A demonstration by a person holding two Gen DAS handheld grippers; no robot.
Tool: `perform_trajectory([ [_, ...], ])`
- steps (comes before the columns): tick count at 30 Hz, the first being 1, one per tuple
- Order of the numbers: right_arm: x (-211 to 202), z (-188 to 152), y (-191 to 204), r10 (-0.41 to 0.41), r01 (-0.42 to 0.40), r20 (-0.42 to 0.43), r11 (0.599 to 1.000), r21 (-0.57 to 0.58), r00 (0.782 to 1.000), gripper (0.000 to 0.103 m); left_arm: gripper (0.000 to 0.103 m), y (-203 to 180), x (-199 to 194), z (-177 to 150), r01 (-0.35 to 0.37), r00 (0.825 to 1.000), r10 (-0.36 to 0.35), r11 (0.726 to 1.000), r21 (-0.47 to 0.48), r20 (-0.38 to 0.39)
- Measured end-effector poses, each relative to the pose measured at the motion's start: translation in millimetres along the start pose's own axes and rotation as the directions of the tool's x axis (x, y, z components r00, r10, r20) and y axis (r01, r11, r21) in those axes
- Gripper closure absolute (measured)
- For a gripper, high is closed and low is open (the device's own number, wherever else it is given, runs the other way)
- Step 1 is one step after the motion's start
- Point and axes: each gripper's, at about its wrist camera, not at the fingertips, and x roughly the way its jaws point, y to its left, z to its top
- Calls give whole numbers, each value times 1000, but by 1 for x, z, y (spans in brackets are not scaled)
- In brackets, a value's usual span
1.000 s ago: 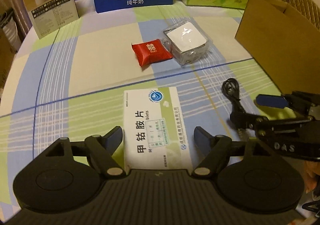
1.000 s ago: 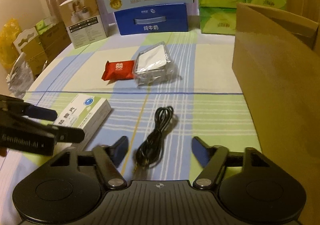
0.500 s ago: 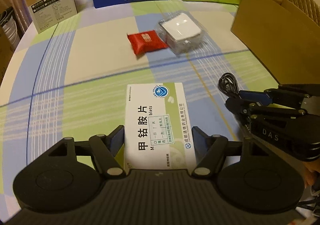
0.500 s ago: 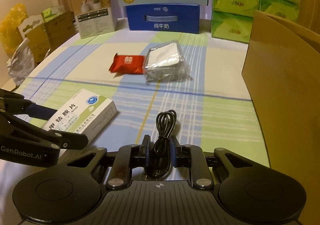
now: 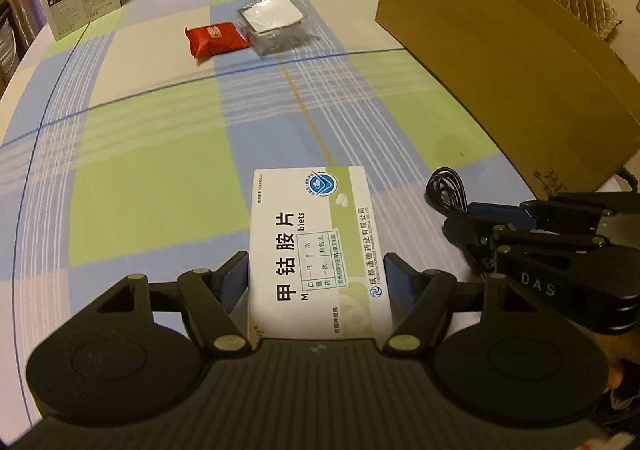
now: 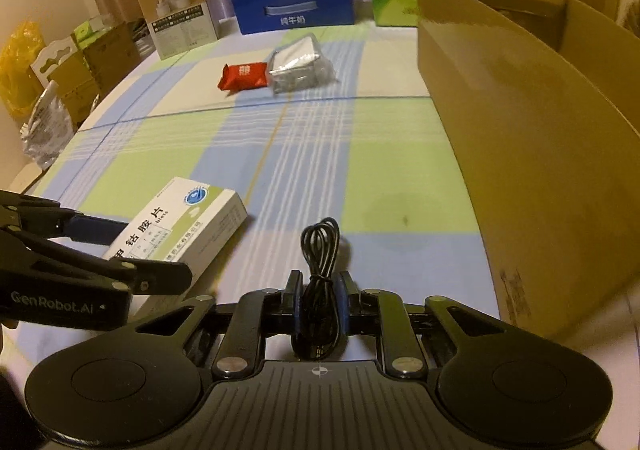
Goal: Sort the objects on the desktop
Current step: 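Grasp the white medicine box with the left tool while the right tool grasps the black cable, then lift the held medicine box and black cable up off the table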
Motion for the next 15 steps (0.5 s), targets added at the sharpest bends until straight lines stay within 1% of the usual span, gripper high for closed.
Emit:
perform_trajectory([
  [3,-3,-1,-1,15,-15,4,1000,8,1000,88,35,-3,-3,-4,-14,1000,14,1000,2,11],
  [6,-4,0,-3,-1,1,25,1000,-4,1000,86,35,-3,-4,-2,-31,999,30,999,9,26],
  [10,-1,-2,-5,-2,2,36,1000,-5,999,81,34,-3,1,4,-45,999,45,999,22,31],
  [13,2,-1,-3,0,1,51,1000,-18,999,77,30,-2,7,8,-56,998,55,998,35,29],
  [15,5,0,-2,-3,6,59,999,-35,998,75,30,-2,12,9,-61,998,59,997,40,28],
])
